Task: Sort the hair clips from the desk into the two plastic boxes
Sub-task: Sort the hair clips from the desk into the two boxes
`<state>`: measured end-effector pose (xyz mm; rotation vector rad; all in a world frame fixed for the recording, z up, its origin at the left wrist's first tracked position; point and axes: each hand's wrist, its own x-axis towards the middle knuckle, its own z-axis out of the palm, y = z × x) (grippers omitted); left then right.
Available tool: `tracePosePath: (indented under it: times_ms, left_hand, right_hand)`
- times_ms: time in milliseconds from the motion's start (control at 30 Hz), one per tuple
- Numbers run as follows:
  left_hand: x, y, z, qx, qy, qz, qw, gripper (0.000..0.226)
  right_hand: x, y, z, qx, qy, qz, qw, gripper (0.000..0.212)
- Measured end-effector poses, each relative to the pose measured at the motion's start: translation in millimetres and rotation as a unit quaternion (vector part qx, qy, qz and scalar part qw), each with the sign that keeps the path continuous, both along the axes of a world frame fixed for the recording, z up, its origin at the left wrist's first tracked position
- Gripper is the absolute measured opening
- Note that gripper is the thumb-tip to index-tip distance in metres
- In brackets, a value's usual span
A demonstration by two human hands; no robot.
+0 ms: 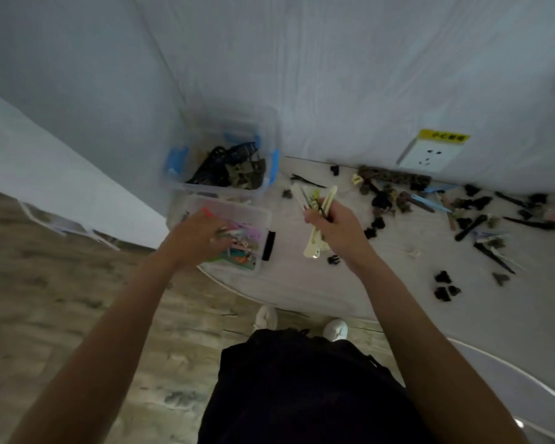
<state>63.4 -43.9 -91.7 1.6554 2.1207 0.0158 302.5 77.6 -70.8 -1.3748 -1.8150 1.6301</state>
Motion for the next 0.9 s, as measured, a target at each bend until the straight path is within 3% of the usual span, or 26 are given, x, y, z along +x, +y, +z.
tracePosePath:
  times_ms: [167, 267, 333, 433, 567, 633, 700, 800, 900]
  left_hand:
    - [-13.9, -7.2, -13.1, -0.027, -0.01, -0.065, 0.997, 0.053]
    - [-23.7, -20.5, -15.0, 0.036, -0.08, -0.045, 0.995, 0.045]
    - [-33.8, -31.9, -17.9, 0.101, -0.087, -0.056, 0.989, 0.033]
    - [-47.2, -47.3, -20.8, 0.165, -0.075, -0.04, 0.983, 0.023]
    - [-50.4, -60.5, -20.9, 0.237, -0.067, -0.005, 0.969, 0.036]
    - [-50.0, -60.7, -17.5, 0.255, -0.062, 0.023, 0.965, 0.034]
    - [-48.7, -55.7, -14.1, 0.268, -0.06, 0.042, 0.961, 0.032]
    - [-33.2, -37.7, -8.5, 0.31, -0.091, 0.029, 0.946, 0.028]
    - [-4.4, -7.1, -0.1, 0.33, -0.161, -0.019, 0.93, 0.02]
  right_hand:
    - [-67.6, -17.5, 9.1, 0.091, -0.047, 0.086, 0.991, 0.029]
    - [-101.0, -26.7, 7.6, 0.157, -0.091, 0.157, 0.971, 0.022]
    - [-122.6, -34.5, 4.6, 0.202, -0.127, 0.208, 0.949, 0.005]
    - [-149.9, -45.8, -5.0, 0.27, -0.236, 0.28, 0.89, 0.033]
    - [-163.0, -62.0, -18.0, 0.31, -0.326, 0.314, 0.836, 0.053]
    - [-158.2, -65.7, -19.3, 0.31, -0.311, 0.311, 0.843, 0.059]
    - [-146.3, -69.1, -17.6, 0.326, -0.239, 0.268, 0.875, 0.048]
    - [-109.7, -71.3, -11.6, 0.349, -0.173, 0.138, 0.911, 0.027]
    - [-62.1, -66.2, -8.5, 0.341, -0.174, 0.042, 0.923, 0.021]
